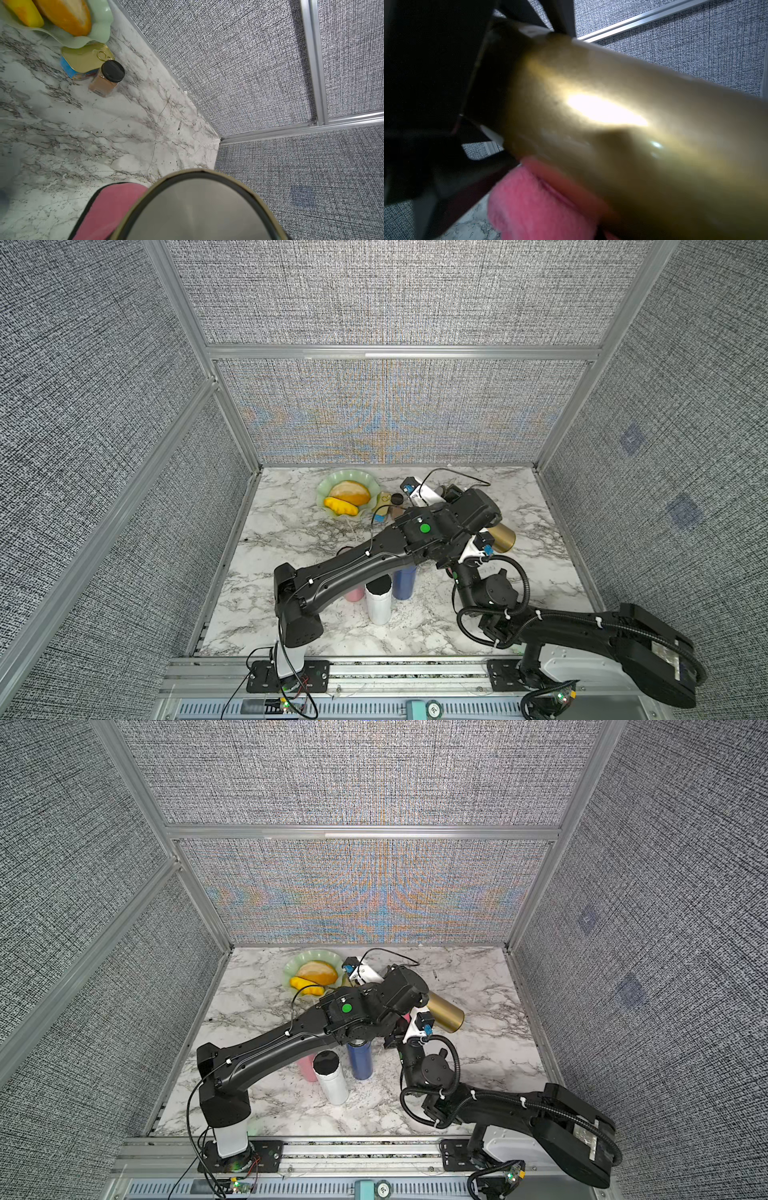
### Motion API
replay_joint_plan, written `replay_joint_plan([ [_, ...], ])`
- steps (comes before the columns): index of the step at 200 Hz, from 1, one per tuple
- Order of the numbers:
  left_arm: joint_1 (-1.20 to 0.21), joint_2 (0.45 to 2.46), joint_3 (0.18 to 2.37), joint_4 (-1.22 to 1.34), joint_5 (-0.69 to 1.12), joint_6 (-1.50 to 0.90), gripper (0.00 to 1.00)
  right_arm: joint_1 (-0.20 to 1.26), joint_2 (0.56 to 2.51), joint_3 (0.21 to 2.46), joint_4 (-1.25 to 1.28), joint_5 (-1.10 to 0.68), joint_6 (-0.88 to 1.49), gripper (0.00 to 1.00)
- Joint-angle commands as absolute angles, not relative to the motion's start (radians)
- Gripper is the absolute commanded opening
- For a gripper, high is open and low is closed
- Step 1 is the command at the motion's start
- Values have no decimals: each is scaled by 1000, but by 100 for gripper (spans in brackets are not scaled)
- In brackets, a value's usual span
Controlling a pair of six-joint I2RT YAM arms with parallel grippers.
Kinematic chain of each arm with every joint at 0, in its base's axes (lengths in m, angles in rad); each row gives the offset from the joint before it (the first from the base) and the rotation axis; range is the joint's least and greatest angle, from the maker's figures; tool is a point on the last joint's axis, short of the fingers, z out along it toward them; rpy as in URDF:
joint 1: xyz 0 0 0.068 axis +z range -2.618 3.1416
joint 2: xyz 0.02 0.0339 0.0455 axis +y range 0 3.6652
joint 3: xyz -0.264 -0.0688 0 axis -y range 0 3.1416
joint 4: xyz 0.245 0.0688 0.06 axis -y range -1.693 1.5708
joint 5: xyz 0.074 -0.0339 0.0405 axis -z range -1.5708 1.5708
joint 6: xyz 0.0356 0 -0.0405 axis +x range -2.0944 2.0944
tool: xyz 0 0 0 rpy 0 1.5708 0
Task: Wipe the surface of the thermos
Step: Wipe the dirt from the surface of the thermos.
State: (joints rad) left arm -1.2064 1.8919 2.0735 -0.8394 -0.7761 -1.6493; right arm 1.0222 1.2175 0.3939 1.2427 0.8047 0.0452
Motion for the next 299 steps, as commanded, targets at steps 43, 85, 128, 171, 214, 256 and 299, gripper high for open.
replay_joint_plan([
  [43,-1194,1886,2039,-1056,-763,-1592,0,999,1142,175,1550,1057,64,0],
  [85,-1186,1866,2019,-990,-778,-1486,0,997,989,123,1485,1059,28,0],
  [128,-1169,1865,2079,-957,-895,-1258,0,957,861,95,1340,1081,63,0],
  [171,-1163,1790,1958,-670,-982,-969,0,894,745,58,1073,1065,236,0],
  [214,-1163,1650,1593,61,-898,-405,0,860,598,95,841,978,284,0],
  [256,-1158,1531,992,1121,-461,138,0,857,504,213,570,773,337,0],
  [299,-1158,1633,996,1248,-350,442,0,850,467,330,342,606,373,0],
])
